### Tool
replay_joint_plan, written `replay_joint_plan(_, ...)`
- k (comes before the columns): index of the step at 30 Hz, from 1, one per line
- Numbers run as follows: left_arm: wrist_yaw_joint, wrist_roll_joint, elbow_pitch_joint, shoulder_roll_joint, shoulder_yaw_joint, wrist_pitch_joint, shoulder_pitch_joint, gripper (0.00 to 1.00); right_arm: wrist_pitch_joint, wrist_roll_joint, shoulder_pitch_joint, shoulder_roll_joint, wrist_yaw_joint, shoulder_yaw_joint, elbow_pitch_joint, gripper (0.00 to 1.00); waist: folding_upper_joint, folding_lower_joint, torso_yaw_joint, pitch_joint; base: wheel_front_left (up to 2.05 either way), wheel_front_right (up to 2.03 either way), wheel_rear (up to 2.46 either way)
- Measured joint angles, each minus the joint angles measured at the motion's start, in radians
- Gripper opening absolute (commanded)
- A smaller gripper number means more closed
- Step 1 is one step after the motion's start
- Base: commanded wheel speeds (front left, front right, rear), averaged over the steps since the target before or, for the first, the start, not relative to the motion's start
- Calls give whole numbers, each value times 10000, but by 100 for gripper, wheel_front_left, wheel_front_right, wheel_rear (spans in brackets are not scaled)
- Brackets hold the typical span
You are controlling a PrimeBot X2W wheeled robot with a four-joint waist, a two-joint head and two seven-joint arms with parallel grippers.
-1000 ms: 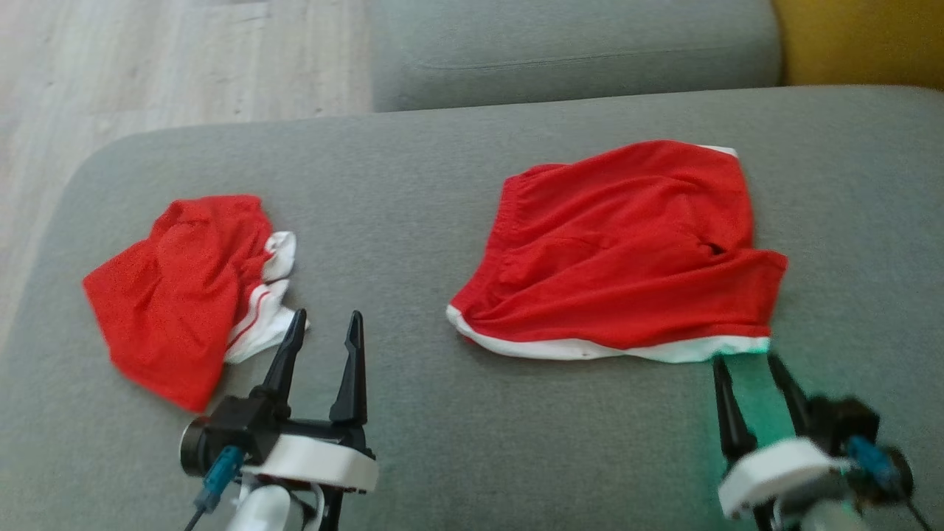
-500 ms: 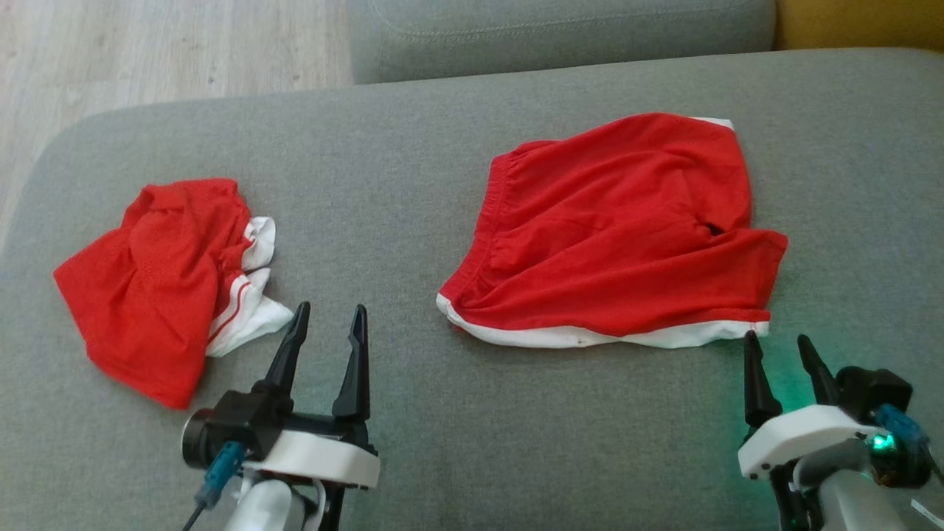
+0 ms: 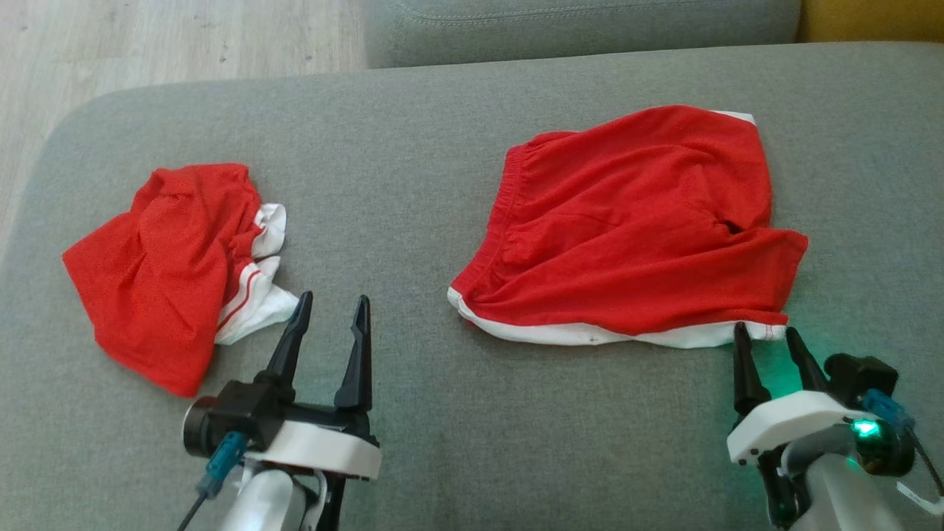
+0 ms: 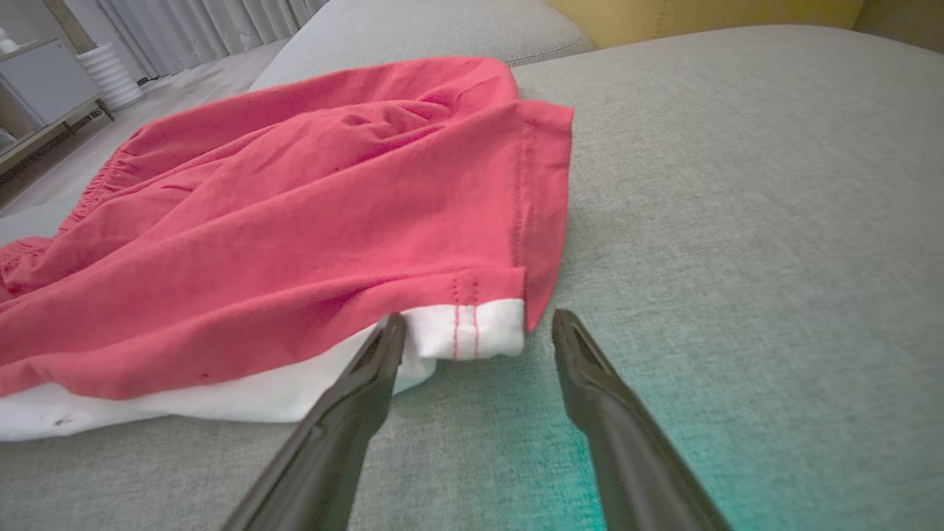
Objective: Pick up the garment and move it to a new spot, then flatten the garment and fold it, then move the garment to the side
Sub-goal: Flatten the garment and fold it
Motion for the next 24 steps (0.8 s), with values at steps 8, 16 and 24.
replay_joint_plan(8, 6, 0, 50, 42, -58, 0, 1, 100, -176, -132, -255, 0, 0, 104, 370, 0, 0, 0, -17, -46, 0, 0, 0)
replay_joint_plan(16, -182, 196, 219, 259, -464, 17, 3, 100, -267, -562, -220, 2, 0, -617, 167, 0, 0, 0, -333, -207, 0, 0, 0)
replay_joint_plan(24, -786, 462, 805, 449, -1741, 819, -106, 100, -213, -892, -158, 0, 0, -1396, -61, 0, 0, 0, -668, -182, 0, 0, 0)
